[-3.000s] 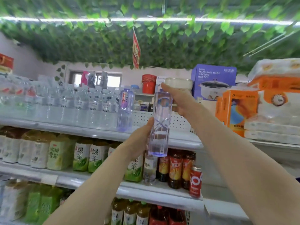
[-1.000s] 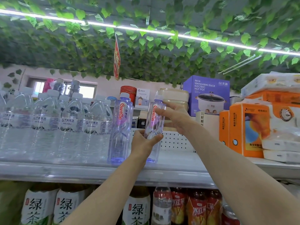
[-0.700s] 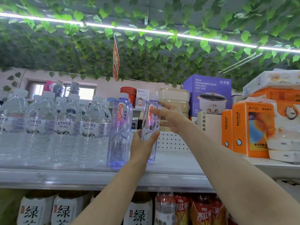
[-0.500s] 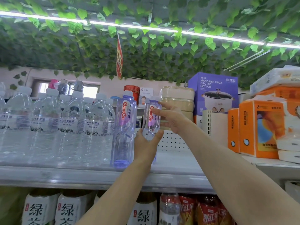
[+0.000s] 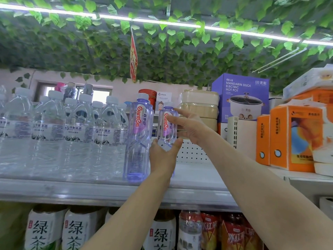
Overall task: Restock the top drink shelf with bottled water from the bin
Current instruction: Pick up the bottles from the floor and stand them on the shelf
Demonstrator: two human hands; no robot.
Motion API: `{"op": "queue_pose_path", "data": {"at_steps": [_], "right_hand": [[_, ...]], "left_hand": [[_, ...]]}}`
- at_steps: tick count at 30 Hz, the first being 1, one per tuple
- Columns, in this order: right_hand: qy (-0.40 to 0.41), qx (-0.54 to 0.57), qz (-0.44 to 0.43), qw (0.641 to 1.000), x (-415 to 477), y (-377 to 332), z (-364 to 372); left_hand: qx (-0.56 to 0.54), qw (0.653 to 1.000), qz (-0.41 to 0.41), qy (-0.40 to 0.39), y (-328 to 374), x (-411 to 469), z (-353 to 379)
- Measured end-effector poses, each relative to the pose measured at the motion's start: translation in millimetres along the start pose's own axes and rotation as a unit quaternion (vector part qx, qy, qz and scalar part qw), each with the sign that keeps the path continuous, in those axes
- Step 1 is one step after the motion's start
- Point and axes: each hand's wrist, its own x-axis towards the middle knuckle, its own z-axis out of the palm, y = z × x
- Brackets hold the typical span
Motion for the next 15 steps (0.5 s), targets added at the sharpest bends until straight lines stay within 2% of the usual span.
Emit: {"op": "queue_pose_path", "data": {"at_steps": [15], "right_hand": [[0.005, -0.002, -0.012, 1.0, -1.3, 6.6, 2.9]], "left_hand": [[0.04, 0.999, 0.003, 0.022, 2.9, -3.7, -1.0]]}}
